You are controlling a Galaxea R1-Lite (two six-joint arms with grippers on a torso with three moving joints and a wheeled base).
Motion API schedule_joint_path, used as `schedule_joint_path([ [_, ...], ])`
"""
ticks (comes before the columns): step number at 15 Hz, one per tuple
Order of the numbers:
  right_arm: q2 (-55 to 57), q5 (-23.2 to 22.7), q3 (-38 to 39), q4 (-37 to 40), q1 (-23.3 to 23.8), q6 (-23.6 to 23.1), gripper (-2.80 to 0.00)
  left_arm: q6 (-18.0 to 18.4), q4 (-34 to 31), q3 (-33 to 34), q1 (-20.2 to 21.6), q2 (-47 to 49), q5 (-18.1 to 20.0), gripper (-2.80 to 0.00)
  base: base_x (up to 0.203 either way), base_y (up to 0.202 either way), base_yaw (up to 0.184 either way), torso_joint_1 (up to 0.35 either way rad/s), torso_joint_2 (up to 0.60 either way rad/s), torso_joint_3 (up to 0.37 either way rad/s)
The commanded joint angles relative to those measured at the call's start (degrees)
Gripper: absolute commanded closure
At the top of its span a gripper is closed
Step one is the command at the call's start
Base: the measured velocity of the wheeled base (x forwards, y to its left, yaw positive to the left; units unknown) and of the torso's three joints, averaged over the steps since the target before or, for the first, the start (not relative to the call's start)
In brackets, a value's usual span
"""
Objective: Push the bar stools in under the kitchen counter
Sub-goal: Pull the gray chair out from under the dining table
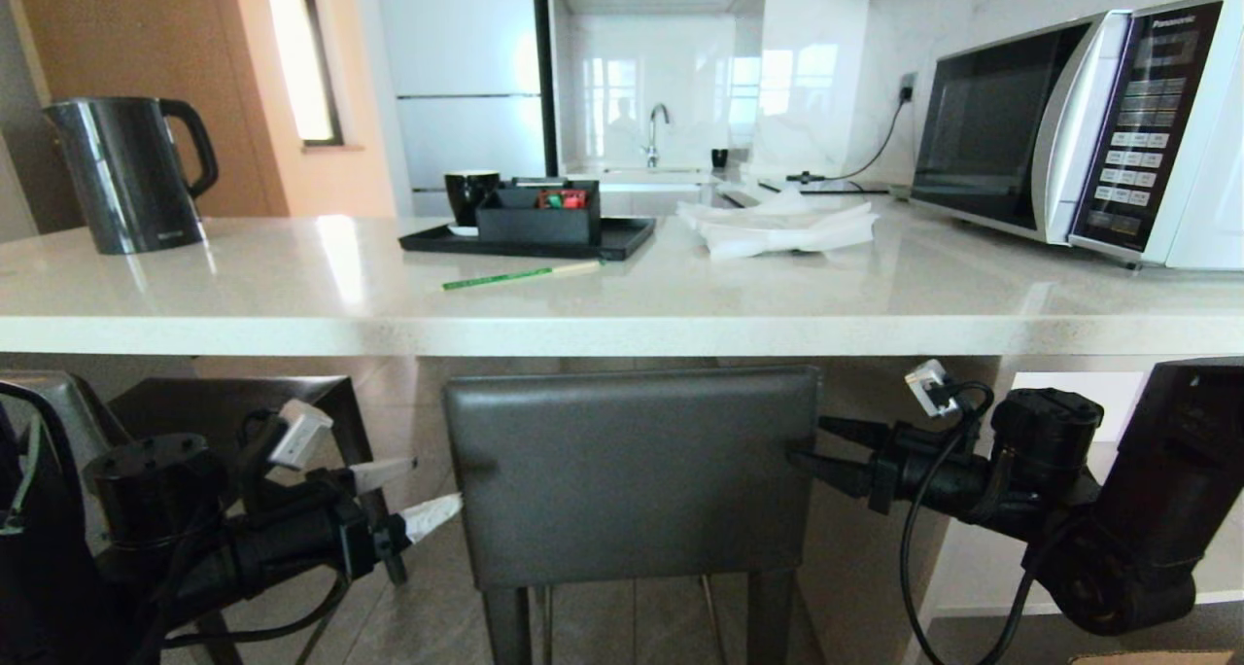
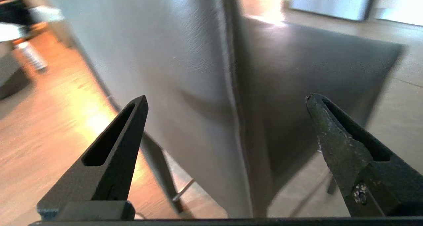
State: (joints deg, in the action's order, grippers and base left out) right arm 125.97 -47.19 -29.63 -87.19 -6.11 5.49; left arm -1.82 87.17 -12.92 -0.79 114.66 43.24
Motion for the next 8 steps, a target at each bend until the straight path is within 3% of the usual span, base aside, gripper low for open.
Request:
schedule_joint_path([
  [1, 2.23, -2.42, -1.97, -0.48, -0.13, -0.02, -2.80, -0.03, 0.49, -2.06, -0.44, 2.31, 0.33, -2.80, 0.000, 0.000, 0.000, 0.000, 0.00, 0.000],
  [8, 6.55, -8.09, -9.29, -0.48, -0.40, 0.67, -2.80, -0.04, 0.49, -8.78, -2.14, 6.63, 2.09, -2.80, 0.000, 0.000, 0.000, 0.000, 0.00, 0.000],
])
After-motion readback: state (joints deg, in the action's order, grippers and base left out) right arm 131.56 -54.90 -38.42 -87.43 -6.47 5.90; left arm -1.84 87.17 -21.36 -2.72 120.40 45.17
